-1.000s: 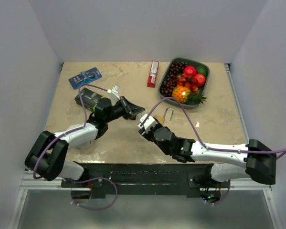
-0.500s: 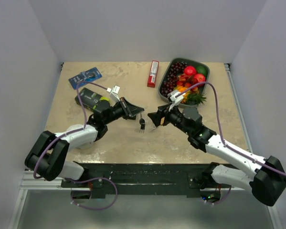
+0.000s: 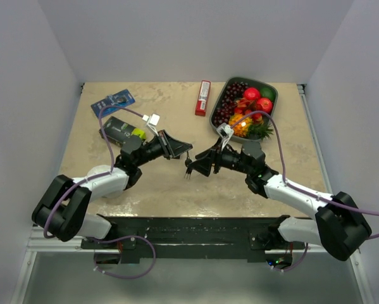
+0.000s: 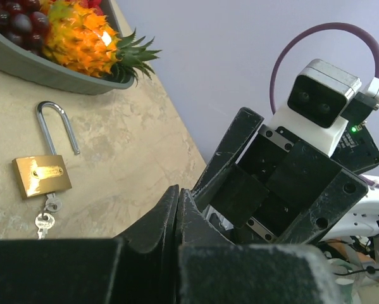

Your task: Unlock with the key

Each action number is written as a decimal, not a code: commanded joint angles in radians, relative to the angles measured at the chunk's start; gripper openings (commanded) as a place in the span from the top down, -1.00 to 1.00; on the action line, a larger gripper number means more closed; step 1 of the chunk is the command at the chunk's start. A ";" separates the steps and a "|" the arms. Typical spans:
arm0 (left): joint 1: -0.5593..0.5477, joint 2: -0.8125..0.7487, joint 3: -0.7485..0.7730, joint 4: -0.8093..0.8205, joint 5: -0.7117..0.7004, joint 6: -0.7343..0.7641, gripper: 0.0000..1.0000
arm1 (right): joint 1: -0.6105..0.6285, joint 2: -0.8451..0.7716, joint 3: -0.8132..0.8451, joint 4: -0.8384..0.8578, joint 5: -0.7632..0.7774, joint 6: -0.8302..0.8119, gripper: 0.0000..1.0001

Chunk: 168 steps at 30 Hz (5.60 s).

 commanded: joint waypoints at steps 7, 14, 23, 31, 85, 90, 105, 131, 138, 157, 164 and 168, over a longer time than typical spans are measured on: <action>0.001 -0.046 -0.014 0.162 0.031 -0.003 1.00 | -0.001 0.063 0.010 0.180 -0.100 0.083 -0.20; 0.001 -0.051 -0.011 0.169 0.032 -0.006 1.00 | -0.001 0.094 0.014 0.239 -0.113 0.106 0.04; 0.001 -0.042 -0.008 0.184 0.044 -0.009 1.00 | -0.003 0.112 0.013 0.276 -0.124 0.111 0.42; 0.001 -0.046 0.000 0.162 0.051 0.021 1.00 | -0.001 0.120 0.005 0.308 -0.116 0.123 1.00; -0.063 0.547 0.839 -1.419 -0.557 0.838 -0.85 | -0.113 -0.308 -0.119 -0.160 0.268 -0.112 1.00; -0.073 0.578 0.861 -1.442 -0.597 0.833 -0.85 | -0.112 -0.322 -0.127 -0.180 0.277 -0.122 1.00; -0.096 0.620 0.884 -1.470 -0.689 0.839 -0.43 | -0.112 -0.334 -0.141 -0.178 0.281 -0.125 1.00; -0.093 0.660 0.893 -1.439 -0.592 0.818 0.81 | -0.113 -0.351 -0.147 -0.221 0.314 -0.167 1.00; -0.027 0.540 0.813 -1.243 -0.306 0.646 1.00 | -0.104 -0.328 -0.113 -0.323 0.334 -0.207 1.00; 0.118 0.147 0.201 0.036 0.169 0.000 1.00 | 0.272 0.091 0.223 -0.412 0.564 -0.089 1.00; 0.118 0.127 0.112 0.316 0.201 -0.118 1.00 | 0.273 0.119 0.341 -0.493 0.584 0.006 1.00; 0.118 0.086 0.127 0.171 0.150 -0.013 1.00 | 0.272 0.131 0.381 -0.568 0.611 0.013 1.00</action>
